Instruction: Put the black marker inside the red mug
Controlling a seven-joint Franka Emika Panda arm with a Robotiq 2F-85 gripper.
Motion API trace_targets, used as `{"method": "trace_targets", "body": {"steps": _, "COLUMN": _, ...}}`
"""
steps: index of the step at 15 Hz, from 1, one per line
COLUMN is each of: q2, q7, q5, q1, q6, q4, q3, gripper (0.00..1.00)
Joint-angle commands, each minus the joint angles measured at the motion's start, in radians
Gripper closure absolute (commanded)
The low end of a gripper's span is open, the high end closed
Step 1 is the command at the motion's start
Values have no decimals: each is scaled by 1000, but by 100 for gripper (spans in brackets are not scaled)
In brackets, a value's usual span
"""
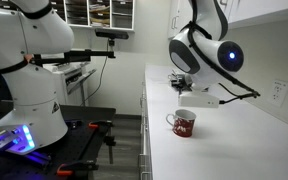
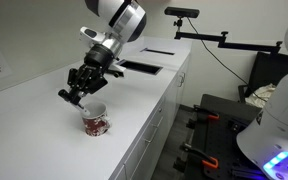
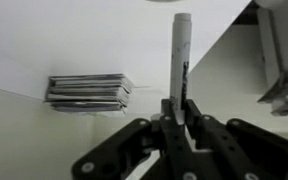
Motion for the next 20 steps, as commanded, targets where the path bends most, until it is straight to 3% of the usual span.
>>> {"method": "trace_targets", "body": {"steps": 1, "q2": -56, "q7": -61, "q5": 41, "q1": 145, "q6": -190, "q4": 30, "q3": -182, "gripper": 95}}
{"method": "trace_targets", "body": {"steps": 8, "q2": -99, "q7": -103, "q5": 160, "q1": 522, "q6": -214, "q4": 67, "q3": -576, "gripper": 95}}
{"method": "trace_targets", "body": {"steps": 14, "q2": -82, "q7": -60, "q5": 193, "q1": 674, "q6": -180, "q4": 93, "q3": -734, "gripper": 95}}
{"method": "trace_targets", "body": {"steps": 15, "q2": -83, "q7": -46, "q5": 199, "q1": 688, "q6": -169, "q4": 92, "q3": -749, "gripper": 57}}
{"method": "trace_targets", "body": {"steps": 16, "q2": -86, "q7": -45, "q5": 210, "q1": 699, "q6": -152, "q4": 89, "q3": -761, "gripper": 56}}
{"method": "trace_targets", "body": {"steps": 20, "q2": -118, "q7": 27, "q5": 255, "q1": 752, "q6": -18, "q4": 63, "q3": -795, "gripper": 27}}
